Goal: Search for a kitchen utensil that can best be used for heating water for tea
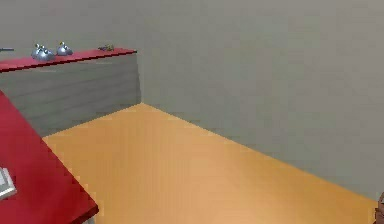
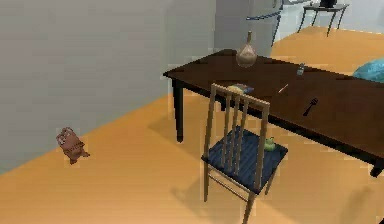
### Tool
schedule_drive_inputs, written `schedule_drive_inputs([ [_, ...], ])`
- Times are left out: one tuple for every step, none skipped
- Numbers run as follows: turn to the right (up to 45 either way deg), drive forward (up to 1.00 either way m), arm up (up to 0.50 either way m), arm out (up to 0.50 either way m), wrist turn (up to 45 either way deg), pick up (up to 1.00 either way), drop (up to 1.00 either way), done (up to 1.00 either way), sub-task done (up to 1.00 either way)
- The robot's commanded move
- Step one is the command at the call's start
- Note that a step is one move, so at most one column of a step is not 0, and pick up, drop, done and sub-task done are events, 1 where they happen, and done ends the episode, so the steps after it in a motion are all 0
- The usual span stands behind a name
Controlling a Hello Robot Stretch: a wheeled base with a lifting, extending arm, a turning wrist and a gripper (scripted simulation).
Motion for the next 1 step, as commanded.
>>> schedule_drive_inputs([
  [3.0,0.0,0.0,0.0,0.0,0.0,0.0,0.0,0.0],
])
